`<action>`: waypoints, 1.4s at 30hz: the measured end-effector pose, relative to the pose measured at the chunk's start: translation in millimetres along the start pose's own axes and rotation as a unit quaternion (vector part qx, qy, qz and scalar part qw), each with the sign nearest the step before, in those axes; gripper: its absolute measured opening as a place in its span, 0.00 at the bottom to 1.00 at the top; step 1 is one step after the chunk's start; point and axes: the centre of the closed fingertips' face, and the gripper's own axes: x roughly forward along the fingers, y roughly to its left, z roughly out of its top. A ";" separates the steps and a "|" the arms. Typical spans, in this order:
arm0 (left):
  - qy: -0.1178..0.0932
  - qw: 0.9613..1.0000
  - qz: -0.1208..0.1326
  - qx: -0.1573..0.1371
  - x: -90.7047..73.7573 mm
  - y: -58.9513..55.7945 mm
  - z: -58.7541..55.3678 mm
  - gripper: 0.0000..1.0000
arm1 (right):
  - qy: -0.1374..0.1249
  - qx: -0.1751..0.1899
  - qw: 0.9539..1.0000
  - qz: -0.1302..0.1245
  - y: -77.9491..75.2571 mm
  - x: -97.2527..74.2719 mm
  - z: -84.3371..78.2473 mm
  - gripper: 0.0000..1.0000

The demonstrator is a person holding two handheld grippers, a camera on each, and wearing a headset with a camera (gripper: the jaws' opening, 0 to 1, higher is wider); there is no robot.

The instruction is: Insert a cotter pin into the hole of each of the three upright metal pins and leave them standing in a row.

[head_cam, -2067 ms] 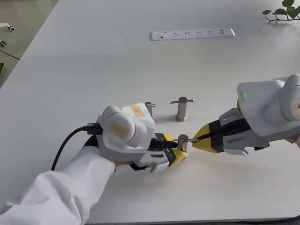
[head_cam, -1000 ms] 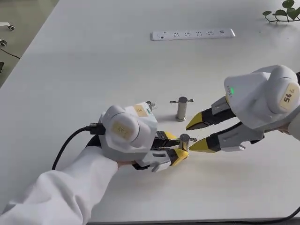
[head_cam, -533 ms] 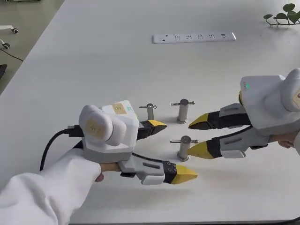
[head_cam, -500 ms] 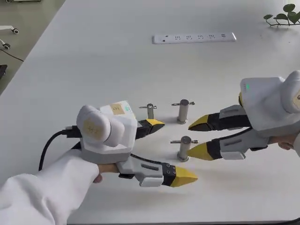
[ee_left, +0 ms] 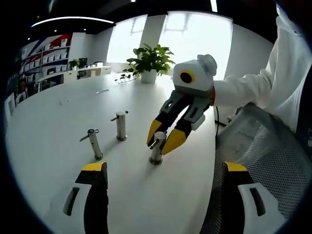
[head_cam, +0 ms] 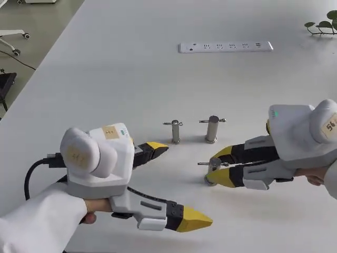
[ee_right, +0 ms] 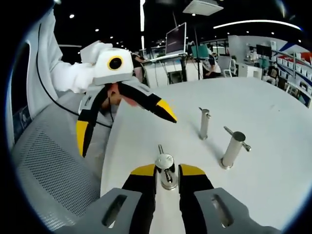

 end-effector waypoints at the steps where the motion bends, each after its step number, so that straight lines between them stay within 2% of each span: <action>1: 0.001 1.000 0.004 -0.001 -1.0 1.0 -0.2 0.95 | -0.001 0.000 1.000 -0.001 -0.3 -0.1 0.0 0.12; 7: -0.017 1.000 0.015 -0.011 -6.6 3.5 8.0 0.95 | -0.003 -0.006 1.000 0.002 1.8 1.3 0.8 0.10; 12: -0.018 1.000 0.019 -0.009 -6.8 4.3 8.7 0.95 | -0.002 -0.019 1.000 -0.001 0.0 1.8 1.7 0.09; 17: -0.013 1.000 0.026 -0.012 -7.1 6.9 6.8 0.99 | 0.012 -0.030 0.999 -0.004 -6.6 -0.3 1.6 0.08; 19: -0.013 1.000 0.025 -0.013 -8.2 7.3 7.3 0.99 | 0.020 -0.046 0.999 -0.001 -10.3 -4.3 -0.7 0.08; 22: -0.017 0.999 0.025 -0.016 -9.9 7.5 9.5 0.99 | 0.026 -0.063 0.998 -0.001 -21.7 -15.2 -6.1 0.08; 24: -0.015 0.999 0.026 -0.018 -10.4 7.9 8.6 0.99 | 0.029 -0.062 0.998 0.003 -30.8 -23.0 -11.2 0.08; 29: -0.001 0.999 0.031 -0.024 -10.6 9.8 0.8 0.99 | 0.018 -0.056 0.998 0.004 -50.2 -38.5 -15.7 0.08; 33: 0.003 0.999 0.034 -0.027 -10.7 8.4 0.3 0.99 | 0.018 -0.066 0.998 -0.003 -66.6 -48.7 -17.8 0.08; 36: 0.004 0.999 0.043 -0.032 -11.6 10.7 1.2 0.99 | 0.013 -0.061 0.998 -0.008 -77.2 -53.3 -17.3 0.08; 39: 0.002 0.998 0.048 -0.035 -13.9 11.4 3.6 0.99 | 0.013 -0.065 0.998 -0.005 -83.7 -55.5 -17.7 0.08; 41: 0.000 0.998 0.051 -0.041 -16.5 11.2 4.2 0.99 | 0.015 -0.071 0.997 -0.002 -99.2 -56.0 -18.4 0.08; 42: -0.011 0.997 0.053 -0.055 -18.1 11.3 6.2 0.99 | 0.016 -0.075 0.997 0.000 -102.1 -56.5 -17.9 0.08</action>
